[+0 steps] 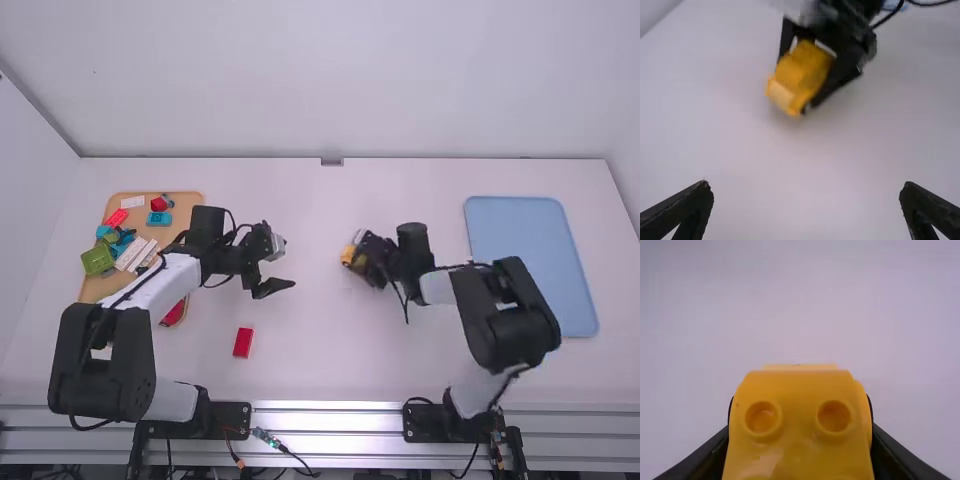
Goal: Assemble lego blocks to make yellow taxi
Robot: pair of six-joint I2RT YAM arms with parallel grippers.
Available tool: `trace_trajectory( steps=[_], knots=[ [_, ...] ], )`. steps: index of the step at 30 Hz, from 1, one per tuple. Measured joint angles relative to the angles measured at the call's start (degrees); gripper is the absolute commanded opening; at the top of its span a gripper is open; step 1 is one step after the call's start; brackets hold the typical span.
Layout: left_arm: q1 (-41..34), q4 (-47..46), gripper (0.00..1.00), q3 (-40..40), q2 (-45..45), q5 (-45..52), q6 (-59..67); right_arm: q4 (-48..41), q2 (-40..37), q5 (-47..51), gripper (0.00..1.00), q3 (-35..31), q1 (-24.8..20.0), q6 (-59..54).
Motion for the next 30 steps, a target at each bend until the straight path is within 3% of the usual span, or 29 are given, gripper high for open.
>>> trace_trajectory(
  steps=[7,14,20,25,30],
  knots=[
    [0.00,0.85,0.99,0.00,0.00,0.00,-0.02,-1.92,-10.69,17.38,0.30,-1.66,-10.73,3.65],
    [0.00,6.60,0.99,0.00,0.00,-0.07,-3.45,-1.92,-14.05,26.25,0.30,-2.49,-27.87,8.74],
    [0.00,9.86,0.99,0.00,0.00,-0.98,-7.30,-2.19,-14.05,22.71,0.33,-2.49,-41.55,12.00],
    [0.00,9.92,0.99,0.00,0.00,-1.07,-8.44,-2.23,-14.03,15.78,0.36,-2.49,-48.46,12.74],
    [-0.02,9.73,0.99,0.00,0.00,-1.07,-8.70,2.93,-10.62,11.89,0.35,-2.49,-51.43,14.12]
  ],
)
